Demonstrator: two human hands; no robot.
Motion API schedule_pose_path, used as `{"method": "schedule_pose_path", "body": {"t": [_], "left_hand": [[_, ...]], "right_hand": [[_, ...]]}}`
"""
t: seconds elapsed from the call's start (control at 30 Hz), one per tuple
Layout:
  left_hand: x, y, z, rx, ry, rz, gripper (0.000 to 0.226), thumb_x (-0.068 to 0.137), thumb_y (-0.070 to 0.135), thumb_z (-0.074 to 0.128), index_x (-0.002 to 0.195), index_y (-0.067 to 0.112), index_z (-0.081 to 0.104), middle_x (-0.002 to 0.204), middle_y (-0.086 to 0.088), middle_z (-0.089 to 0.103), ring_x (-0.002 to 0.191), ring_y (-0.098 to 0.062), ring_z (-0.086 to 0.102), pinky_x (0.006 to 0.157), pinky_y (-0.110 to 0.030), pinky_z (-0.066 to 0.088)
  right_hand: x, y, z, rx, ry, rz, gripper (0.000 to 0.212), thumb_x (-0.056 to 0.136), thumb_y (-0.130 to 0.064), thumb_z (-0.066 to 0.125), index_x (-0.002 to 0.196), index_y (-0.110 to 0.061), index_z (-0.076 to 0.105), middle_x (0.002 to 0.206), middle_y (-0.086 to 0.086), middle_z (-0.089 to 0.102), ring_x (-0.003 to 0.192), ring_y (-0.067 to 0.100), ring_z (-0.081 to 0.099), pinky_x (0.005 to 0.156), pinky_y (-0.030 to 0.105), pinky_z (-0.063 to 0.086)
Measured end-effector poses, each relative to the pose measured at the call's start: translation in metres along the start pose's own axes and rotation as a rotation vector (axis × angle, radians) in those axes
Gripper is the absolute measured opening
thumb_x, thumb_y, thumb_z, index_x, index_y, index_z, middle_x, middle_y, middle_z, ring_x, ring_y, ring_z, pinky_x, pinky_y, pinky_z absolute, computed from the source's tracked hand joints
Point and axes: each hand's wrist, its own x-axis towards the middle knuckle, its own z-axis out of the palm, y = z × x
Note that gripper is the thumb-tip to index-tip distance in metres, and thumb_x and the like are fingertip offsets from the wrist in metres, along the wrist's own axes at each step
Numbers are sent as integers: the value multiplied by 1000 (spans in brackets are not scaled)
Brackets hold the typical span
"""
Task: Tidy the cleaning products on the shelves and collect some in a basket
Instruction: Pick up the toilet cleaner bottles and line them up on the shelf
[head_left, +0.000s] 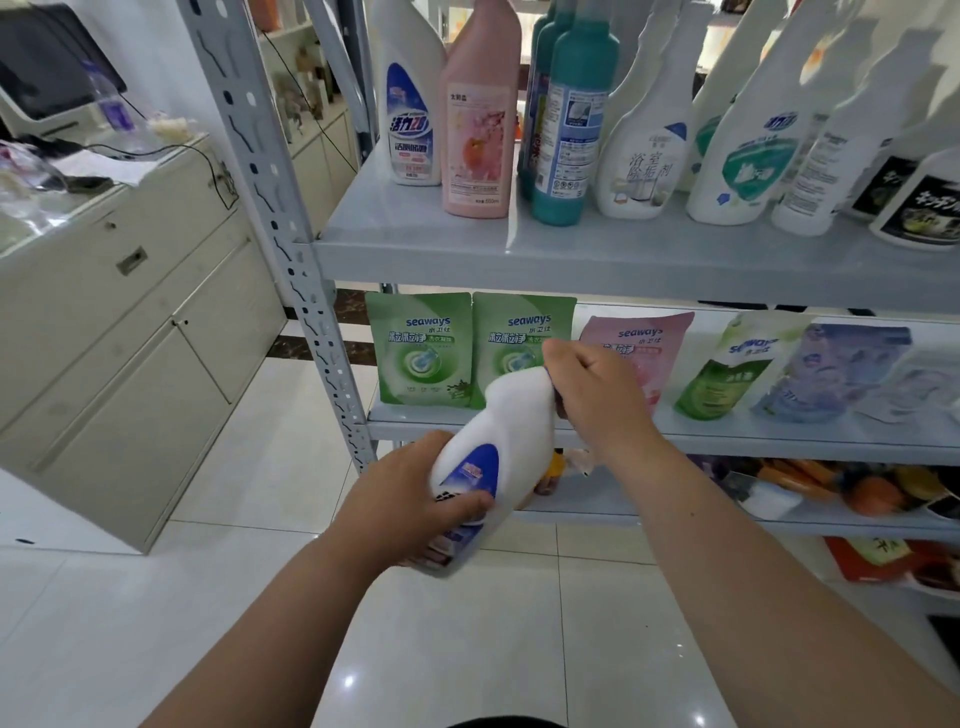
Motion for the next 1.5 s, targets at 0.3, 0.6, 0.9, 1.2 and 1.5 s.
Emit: {"method": "schedule_pose_path", "body": {"t": [0.3,0.6,0.9,1.2,1.5], "left_hand": [[6,10,11,-757,-289,-149,58,65,67,78,101,23,70,98,-13,79,83,-30,76,76,-39,57],[17,29,22,-758,113,-207,48,83,75,58,111,36,66,101,5,79,90,-15,77,71,-26,59],[52,66,-12,-712,209,-128,49,86,55,61,129,36,48,112,13,74,101,-13,74,79,-33,63],[115,89,-87,-750,443,-43,20,104,26,57,124,30,57,109,2,77,97,-17,75,80,-35,60],[211,69,-154,-730,609,-176,28,82,39,49,109,31,50,97,-4,69,88,-25,67,74,-41,52]], "right_hand": [[10,0,-7,-66,97,-350,34,98,-53,50,90,-20,56,76,-4,60,71,7,56,56,11,38],[-22,30,-3,160,-310,-29,58,90,-60,64,142,-54,40,106,-12,65,95,-3,66,76,17,56],[8,13,-20,209,-395,-72,57,98,-46,66,113,-88,31,110,-30,61,103,-14,62,69,12,57],[96,-50,-57,-91,-387,-323,61,98,-43,67,152,-42,39,133,-14,53,120,1,55,95,25,49],[178,-133,-56,-560,-185,-674,43,99,-30,63,141,-25,55,135,-3,58,115,9,53,82,15,35]]}}
